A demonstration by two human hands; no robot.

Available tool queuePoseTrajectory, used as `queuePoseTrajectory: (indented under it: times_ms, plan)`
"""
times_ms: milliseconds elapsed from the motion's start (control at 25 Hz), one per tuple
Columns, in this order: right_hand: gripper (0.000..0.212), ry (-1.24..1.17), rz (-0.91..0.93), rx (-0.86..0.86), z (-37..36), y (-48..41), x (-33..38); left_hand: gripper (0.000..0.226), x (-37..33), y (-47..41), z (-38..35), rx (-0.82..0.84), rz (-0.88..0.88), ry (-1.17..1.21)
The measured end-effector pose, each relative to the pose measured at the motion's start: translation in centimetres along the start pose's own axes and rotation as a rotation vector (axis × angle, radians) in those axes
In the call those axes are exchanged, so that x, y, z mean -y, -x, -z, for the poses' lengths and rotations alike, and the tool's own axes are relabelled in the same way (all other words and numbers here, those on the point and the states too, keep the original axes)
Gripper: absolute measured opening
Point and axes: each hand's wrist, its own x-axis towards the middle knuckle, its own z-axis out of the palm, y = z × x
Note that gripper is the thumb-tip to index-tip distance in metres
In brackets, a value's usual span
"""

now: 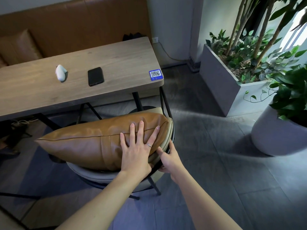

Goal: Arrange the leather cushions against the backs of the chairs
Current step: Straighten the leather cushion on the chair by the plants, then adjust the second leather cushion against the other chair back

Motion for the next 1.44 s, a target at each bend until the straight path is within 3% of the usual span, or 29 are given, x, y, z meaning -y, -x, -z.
queuePoseTrajectory:
  times_ms: [160, 280, 440, 560, 720, 1000, 1240, 1440]
  plan:
    - [0.079, 0.095, 0.034, -0.012, 0.2, 0.6, 0.5, 0.137, -0.1, 0.2, 0.8, 0.026, 0.006, 0.006]
    - [0.077, 0.348, 0.1, -0.101, 0.4, 1.9, 0.8, 0.124, 0.6, 0.0, 2.5, 0.058, -0.017, 0.058]
    - [0.053, 0.643, 0.187, -0.12, 0.3, 5.2, 0.8, 0.091, 2.5, 0.9, 5.6, 0.089, -0.052, 0.197]
    - [0.042, 0.808, 0.325, -0.126, -0.4, 8.4, 2.1, 0.065, 4.3, 2.5, 8.3, 0.074, -0.014, 0.233]
    - [0.045, 0.959, 0.574, -0.121, -3.3, 14.3, 4.8, 0.059, 7.9, 5.6, 12.5, 0.031, 0.049, 0.18]
    - [0.037, 1.078, 0.92, -0.126, -13.6, 26.9, 7.5, 0.058, 18.1, 16.2, 20.7, -0.104, 0.161, 0.142]
    - [0.047, 1.104, 1.145, -0.088, -26.1, 41.0, 6.3, 0.056, 28.9, 31.4, 27.5, -0.259, 0.304, 0.087]
    - [0.049, 1.158, 1.302, 0.04, -37.7, 52.9, 3.8, 0.053, 38.7, 46.2, 32.1, -0.347, 0.443, 0.025]
